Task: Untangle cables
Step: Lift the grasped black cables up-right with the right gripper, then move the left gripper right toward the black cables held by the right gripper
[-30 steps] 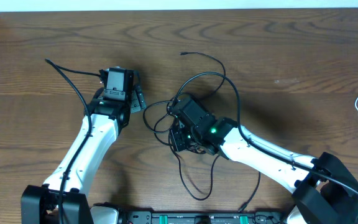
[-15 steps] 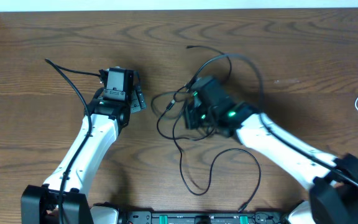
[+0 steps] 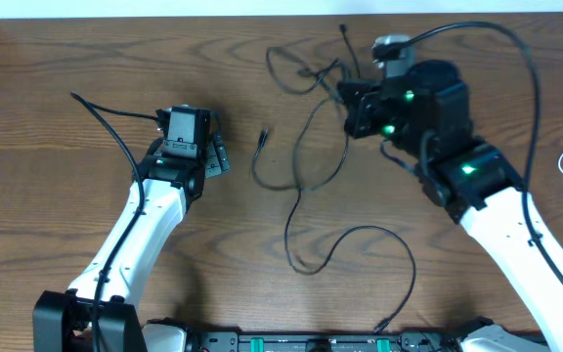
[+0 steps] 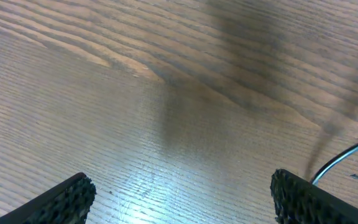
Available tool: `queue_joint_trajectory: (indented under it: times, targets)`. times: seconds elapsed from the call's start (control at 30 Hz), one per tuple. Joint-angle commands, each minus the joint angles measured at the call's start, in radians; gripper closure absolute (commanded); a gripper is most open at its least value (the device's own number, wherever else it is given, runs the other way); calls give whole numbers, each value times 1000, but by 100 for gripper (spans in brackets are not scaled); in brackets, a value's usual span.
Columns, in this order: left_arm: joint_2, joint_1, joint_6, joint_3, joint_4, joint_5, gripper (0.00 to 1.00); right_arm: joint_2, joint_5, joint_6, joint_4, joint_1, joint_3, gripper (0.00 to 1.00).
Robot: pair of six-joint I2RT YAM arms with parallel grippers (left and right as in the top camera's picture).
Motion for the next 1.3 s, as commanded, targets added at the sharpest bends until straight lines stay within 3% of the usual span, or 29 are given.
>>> queue_joint_trajectory:
  times: [0.0,0.37,1.27]
  targets:
    - [-15,3,-9,11,-5,-13,9,-27,0,-21,48,-15,25,99]
    - [-15,3,-10,11,-5,-13,9,-27,5,-34,79,-16,25,99]
    - [-15,3,-9,11,-5,-13,9,-26,46,-40,-69,-15,24,99]
